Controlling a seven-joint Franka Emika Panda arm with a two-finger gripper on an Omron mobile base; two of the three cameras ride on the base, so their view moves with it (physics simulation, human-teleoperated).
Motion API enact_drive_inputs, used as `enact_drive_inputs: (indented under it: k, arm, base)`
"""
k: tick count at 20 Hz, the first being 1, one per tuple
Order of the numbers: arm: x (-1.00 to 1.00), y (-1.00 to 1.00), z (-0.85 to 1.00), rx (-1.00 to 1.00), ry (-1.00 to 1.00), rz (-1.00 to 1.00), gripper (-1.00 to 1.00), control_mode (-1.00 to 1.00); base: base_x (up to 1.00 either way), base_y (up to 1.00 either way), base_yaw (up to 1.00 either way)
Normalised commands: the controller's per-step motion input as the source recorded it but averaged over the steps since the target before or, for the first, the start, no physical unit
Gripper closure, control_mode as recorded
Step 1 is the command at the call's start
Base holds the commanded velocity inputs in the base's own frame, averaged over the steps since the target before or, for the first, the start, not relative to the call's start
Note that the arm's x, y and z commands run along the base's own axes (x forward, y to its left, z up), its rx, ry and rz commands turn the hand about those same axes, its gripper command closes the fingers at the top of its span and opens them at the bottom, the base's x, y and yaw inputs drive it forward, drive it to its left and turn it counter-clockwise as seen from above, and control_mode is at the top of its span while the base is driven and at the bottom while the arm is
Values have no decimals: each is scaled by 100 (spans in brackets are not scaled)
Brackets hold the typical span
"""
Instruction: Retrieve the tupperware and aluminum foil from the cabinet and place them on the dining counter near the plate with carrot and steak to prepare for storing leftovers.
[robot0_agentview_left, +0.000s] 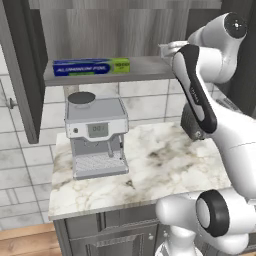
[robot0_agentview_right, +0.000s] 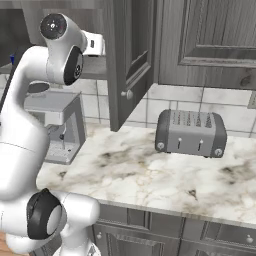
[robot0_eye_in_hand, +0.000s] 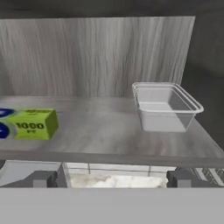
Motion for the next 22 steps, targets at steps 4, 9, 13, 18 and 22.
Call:
enact_drive_inputs:
  k: [4, 9, 13, 18, 22]
  arm:
    - [39, -14, -10, 0, 0, 0, -100, -100]
    - [49, -18, -20, 0, 0, 0, -100, -100]
    - [56, -11, -16, 0, 0, 0, -100, -100]
    - [56, -7, 0, 0, 0, 0, -100, -100]
    - [58, -12, 0, 0, 0, 0, -100, -100]
  base:
    - [0, 0, 0]
    - [0, 0, 0]
    - [0, 0, 0]
    - [0, 0, 0]
    - [0, 0, 0]
